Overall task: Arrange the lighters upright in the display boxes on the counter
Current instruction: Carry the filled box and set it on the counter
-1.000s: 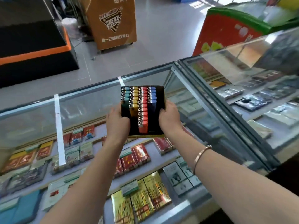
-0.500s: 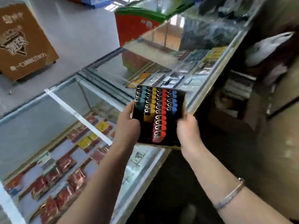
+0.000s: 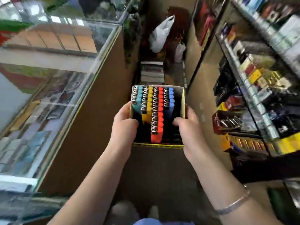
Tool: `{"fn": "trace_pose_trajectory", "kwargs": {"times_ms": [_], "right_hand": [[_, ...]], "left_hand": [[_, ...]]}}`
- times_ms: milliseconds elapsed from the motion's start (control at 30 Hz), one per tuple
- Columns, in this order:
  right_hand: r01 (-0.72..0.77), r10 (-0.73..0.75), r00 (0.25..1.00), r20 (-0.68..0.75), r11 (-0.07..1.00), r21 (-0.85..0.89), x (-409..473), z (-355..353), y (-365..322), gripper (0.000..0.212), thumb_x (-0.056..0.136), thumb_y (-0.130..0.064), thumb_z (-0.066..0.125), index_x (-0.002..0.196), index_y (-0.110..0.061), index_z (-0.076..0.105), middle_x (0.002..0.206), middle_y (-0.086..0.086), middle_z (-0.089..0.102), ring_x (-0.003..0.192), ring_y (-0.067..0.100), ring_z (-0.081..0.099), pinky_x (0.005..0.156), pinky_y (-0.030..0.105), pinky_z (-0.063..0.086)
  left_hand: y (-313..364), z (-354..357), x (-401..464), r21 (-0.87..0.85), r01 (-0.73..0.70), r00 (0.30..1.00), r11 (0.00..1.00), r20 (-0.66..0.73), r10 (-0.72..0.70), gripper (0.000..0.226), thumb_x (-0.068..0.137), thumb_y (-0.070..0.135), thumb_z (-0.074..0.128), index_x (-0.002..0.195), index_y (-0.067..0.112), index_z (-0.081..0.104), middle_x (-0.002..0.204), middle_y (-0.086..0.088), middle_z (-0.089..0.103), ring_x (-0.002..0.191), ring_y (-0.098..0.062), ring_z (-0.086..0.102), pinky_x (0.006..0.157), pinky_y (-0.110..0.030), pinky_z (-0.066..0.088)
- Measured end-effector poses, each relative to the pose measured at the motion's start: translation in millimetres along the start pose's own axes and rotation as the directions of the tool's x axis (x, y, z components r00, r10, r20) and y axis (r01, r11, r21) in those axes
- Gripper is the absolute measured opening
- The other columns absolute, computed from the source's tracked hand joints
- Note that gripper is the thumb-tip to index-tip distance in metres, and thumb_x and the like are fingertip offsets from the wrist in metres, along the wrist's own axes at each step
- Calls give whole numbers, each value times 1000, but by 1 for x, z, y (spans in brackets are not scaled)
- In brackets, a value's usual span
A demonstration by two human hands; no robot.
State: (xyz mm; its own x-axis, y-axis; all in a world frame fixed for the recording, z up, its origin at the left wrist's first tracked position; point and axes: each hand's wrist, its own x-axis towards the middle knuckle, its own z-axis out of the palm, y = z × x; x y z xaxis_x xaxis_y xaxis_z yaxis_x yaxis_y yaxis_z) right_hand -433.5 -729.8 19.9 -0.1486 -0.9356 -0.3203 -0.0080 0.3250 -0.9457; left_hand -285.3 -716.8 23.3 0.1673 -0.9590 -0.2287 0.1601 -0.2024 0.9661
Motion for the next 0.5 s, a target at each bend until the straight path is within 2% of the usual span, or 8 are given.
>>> {"fn": "trace_pose_trajectory", "kwargs": {"times_ms": [67, 133, 267, 500], "right_hand": [[1, 0, 1000, -29, 1000, 18, 18, -18, -2, 53, 77, -5, 48, 121, -35, 53, 110, -6, 64, 103, 15, 60, 89, 42, 50], [-16, 18, 999, -50, 999, 27, 36, -31, -5, 55, 81, -4, 47, 126, -34, 50, 114, -4, 62, 108, 18, 58, 91, 45, 49], [-38, 43, 994, -102, 998, 54, 84, -45, -17, 51, 84, -3, 47, 124, -34, 51, 113, -3, 64, 106, 19, 60, 91, 47, 50], [-19, 36, 974, -222, 997, 79, 206, -34, -58, 50, 80, 0, 45, 120, -28, 54, 107, -1, 65, 101, 18, 61, 85, 42, 52]], "left_hand": [[0, 22, 18, 33, 13, 999, 999, 52, -15, 68, 64, -16, 33, 108, 26, 64, 92, 1, 73, 86, -14, 70, 60, -23, 55], [1, 40, 38, 66, 30, 996, 997, 82, -35, 69, 65, -14, 34, 110, 30, 62, 94, 4, 73, 90, -14, 69, 66, -27, 56], [3, 68, 89, 108, 87, 988, 990, 114, -99, 68, 71, -14, 35, 118, 31, 57, 98, 5, 72, 94, -15, 68, 80, -39, 56], [28, 108, 223, 108, 115, 971, 987, 196, -135, 62, 80, -11, 38, 124, 30, 52, 105, 4, 69, 97, -14, 66, 82, -38, 56]]}}
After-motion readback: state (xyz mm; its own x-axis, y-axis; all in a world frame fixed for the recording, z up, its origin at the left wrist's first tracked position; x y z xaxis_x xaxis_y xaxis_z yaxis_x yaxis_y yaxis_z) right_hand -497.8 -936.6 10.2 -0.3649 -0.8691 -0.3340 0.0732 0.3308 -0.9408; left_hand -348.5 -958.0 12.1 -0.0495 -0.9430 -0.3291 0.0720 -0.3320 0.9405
